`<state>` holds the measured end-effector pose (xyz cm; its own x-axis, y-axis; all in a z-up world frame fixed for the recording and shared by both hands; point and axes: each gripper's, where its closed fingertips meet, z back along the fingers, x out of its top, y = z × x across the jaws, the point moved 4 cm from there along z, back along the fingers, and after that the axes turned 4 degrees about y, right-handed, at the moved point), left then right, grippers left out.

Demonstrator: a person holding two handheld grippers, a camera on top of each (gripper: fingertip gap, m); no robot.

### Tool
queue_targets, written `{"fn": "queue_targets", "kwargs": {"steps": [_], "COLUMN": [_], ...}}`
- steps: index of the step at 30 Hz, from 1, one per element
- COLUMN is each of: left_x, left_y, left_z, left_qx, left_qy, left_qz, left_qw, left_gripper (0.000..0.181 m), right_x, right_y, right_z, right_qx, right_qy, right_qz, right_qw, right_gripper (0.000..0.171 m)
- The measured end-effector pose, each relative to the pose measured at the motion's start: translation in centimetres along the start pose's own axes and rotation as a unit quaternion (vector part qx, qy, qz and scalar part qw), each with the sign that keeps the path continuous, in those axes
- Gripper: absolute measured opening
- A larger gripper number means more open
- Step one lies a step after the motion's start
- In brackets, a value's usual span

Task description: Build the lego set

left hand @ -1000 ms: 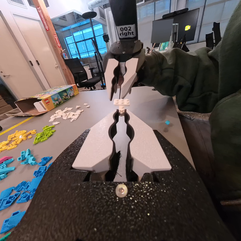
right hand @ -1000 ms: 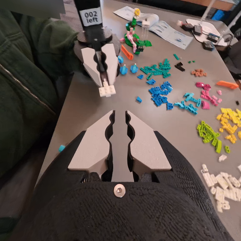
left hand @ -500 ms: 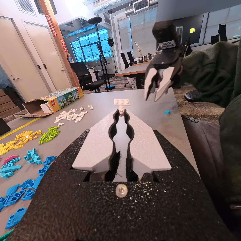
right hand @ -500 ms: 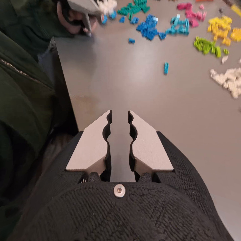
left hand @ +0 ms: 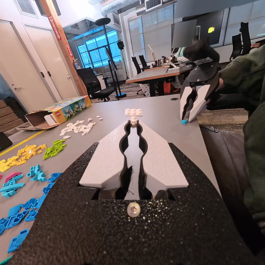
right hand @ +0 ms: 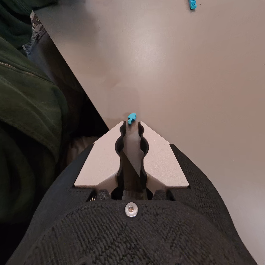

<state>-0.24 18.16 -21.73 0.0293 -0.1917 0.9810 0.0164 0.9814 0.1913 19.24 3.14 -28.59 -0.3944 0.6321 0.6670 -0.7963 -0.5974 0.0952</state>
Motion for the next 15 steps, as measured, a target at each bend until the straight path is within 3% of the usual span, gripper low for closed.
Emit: {"fn": "queue_targets", "kwargs": {"steps": [2,6,11,15], "left_x": [0.0,0.0,0.0,0.0], "left_y": [0.0,0.0,-0.1,-0.2], "left_z": [0.0,0.0,0.0,0.0], "left_qx": [-0.001,-0.002,-0.004,-0.006], "left_qy": [0.000,0.000,-0.001,-0.001], "left_qz": [0.000,0.001,0.000,-0.001], "left_qw": [1.000,1.000,1.000,1.000], "left_gripper": [0.006,0.006,0.006,0.006], "right_x": [0.2,0.9,1.4,1.1], "right_y": [-0.2,-0.7,-1.9,-2.5], "right_z": [-0.2,-0.8,-1.3,-1.1], "right_qx": [-0.003,0.037,0.144,0.153], "right_qy": [0.002,-0.011,-0.037,-0.015], "right_qz": [0.000,-0.087,-0.347,-0.400], "right_qw": [1.000,0.995,0.926,0.903], "right_gripper": [0.004,0.003,0.003,0.004]}}
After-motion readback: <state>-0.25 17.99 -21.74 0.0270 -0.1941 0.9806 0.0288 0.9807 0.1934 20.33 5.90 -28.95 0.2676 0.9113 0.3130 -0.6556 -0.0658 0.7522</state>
